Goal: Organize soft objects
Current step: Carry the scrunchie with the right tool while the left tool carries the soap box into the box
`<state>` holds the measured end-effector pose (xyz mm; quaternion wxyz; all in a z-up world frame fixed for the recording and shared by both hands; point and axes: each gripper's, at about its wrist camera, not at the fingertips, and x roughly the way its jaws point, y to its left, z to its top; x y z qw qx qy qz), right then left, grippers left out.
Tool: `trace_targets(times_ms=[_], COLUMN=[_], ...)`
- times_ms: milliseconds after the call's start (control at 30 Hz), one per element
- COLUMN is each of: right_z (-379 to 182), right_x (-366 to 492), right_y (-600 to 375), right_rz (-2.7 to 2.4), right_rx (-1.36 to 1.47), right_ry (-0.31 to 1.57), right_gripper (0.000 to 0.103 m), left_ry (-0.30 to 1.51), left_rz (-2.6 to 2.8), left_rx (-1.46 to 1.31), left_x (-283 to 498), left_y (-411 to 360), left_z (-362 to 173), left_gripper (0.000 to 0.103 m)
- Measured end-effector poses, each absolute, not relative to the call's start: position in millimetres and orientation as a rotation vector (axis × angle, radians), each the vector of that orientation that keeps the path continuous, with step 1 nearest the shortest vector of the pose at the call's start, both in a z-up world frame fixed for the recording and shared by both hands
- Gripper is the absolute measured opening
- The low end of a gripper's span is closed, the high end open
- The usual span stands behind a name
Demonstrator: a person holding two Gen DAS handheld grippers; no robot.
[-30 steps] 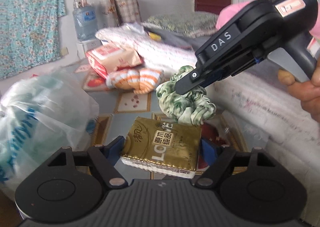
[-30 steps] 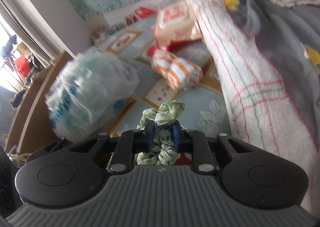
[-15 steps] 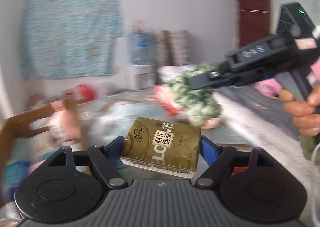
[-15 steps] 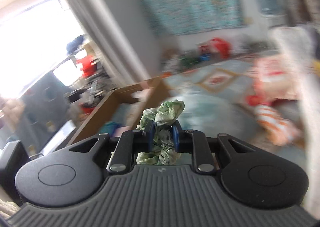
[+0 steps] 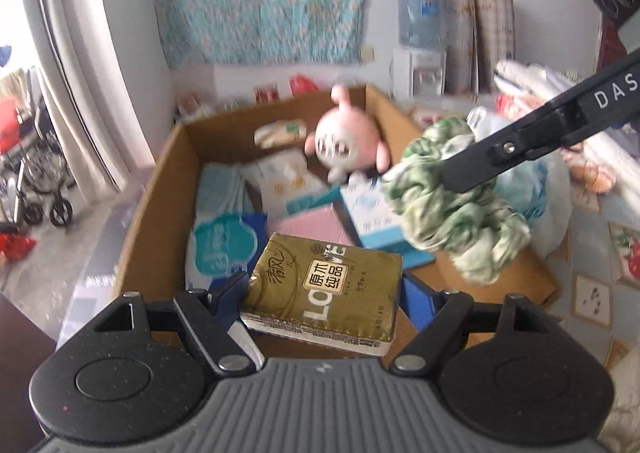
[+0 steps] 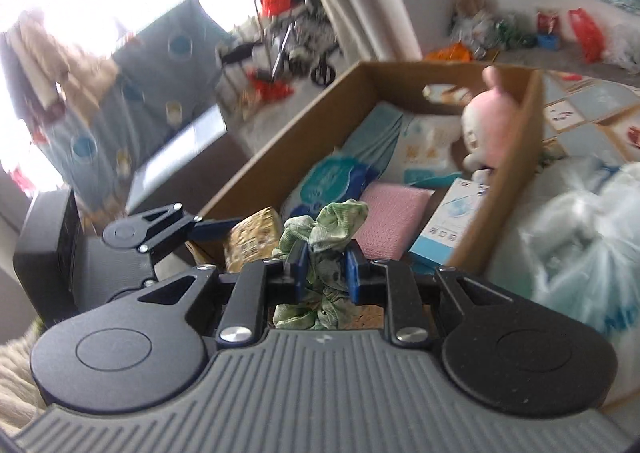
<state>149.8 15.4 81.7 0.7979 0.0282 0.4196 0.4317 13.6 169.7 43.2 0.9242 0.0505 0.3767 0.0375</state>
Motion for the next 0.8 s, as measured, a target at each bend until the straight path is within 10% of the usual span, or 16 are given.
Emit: trace_targets(times_ms=[800], right_z=[52], right_x=[177], right_y=[60], right_rz=[0.915], right_rx=[-0.045], right_ry=[1.008], right_gripper=[0.021], left_ry=[0.769], left_rz=[0.118], left_rx=[0.046], left_x=[15], left_y=[206], left_z=[37], left_gripper=[0.089])
